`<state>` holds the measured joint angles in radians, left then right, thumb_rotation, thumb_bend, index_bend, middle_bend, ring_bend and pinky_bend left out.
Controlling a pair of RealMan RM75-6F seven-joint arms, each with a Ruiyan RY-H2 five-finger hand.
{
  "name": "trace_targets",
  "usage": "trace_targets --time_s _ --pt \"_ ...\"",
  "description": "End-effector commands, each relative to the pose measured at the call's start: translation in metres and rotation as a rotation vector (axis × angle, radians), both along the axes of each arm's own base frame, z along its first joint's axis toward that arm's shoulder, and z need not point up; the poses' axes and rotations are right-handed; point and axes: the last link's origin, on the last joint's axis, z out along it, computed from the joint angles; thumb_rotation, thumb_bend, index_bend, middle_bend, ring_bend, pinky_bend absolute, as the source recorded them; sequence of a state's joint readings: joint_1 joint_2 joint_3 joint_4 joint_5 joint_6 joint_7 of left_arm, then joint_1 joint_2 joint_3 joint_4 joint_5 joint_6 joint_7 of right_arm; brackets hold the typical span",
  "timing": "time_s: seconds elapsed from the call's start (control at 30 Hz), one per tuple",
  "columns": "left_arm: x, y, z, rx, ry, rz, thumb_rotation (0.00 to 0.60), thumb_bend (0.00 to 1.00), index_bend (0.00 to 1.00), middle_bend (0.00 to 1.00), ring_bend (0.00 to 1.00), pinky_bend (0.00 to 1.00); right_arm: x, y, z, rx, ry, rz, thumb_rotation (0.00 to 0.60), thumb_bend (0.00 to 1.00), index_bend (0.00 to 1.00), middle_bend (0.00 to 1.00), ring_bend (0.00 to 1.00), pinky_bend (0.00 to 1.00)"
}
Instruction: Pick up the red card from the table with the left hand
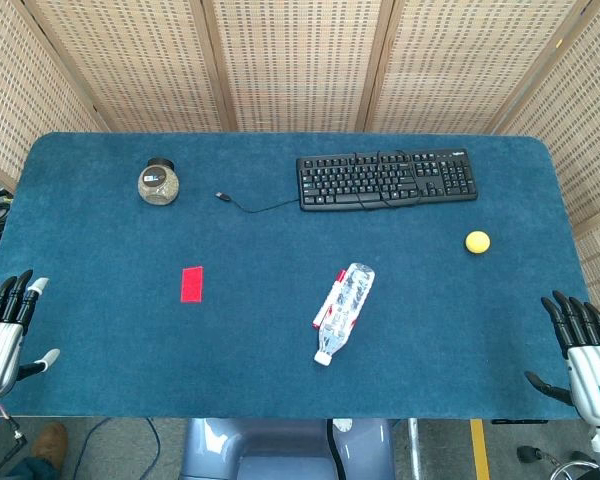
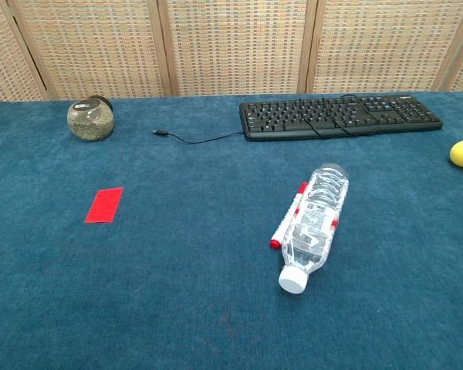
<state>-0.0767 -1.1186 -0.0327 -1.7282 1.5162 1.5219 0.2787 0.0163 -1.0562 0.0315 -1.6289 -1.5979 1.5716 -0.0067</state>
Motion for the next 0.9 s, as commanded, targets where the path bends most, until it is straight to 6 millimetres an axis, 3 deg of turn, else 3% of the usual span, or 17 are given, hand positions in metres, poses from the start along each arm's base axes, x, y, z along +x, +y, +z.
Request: trace_targets --time_s 0.03,0.3,0.5,0.73,0.9 --pt "0.0 0.0 0.0 -0.001 0.0 0.0 0.6 0.0 0.0 0.0 0.0 0.0 0.0 0.0 0.0 -0.004 0.004 -0.003 0.6 0.0 0.0 0.0 0.0 0.0" --pt "-0.003 0.003 -0.004 -0.017 0.01 0.01 0.6 0.0 0.0 0.0 0.0 0.0 0.0 0.001 -0.001 0.006 -0.005 -0.009 0.6 0.0 0.0 0.0 0.0 0.0" --pt "-0.007 0.03 -0.018 -0.067 0.008 0.015 0.6 0.0 0.0 0.0 0.0 0.0 -0.001 0.001 0.001 0.004 -0.019 -0.015 0.6 0.0 0.0 0.0 0.0 0.0" --pt "0.006 0.084 -0.052 -0.181 -0.089 -0.051 0.6 0.0 0.0 0.0 0.0 0.0 -0.005 -0.004 0.001 0.013 -0.032 -0.037 0.6 0.0 0.0 0.0 0.0 0.0" --pt "0.023 0.142 -0.084 -0.24 -0.107 -0.112 0.6 0.0 0.02 0.0 0.0 0.0 -0.01 -0.01 0.001 0.019 -0.039 -0.065 0.6 0.0 0.0 0.0 0.0 0.0"
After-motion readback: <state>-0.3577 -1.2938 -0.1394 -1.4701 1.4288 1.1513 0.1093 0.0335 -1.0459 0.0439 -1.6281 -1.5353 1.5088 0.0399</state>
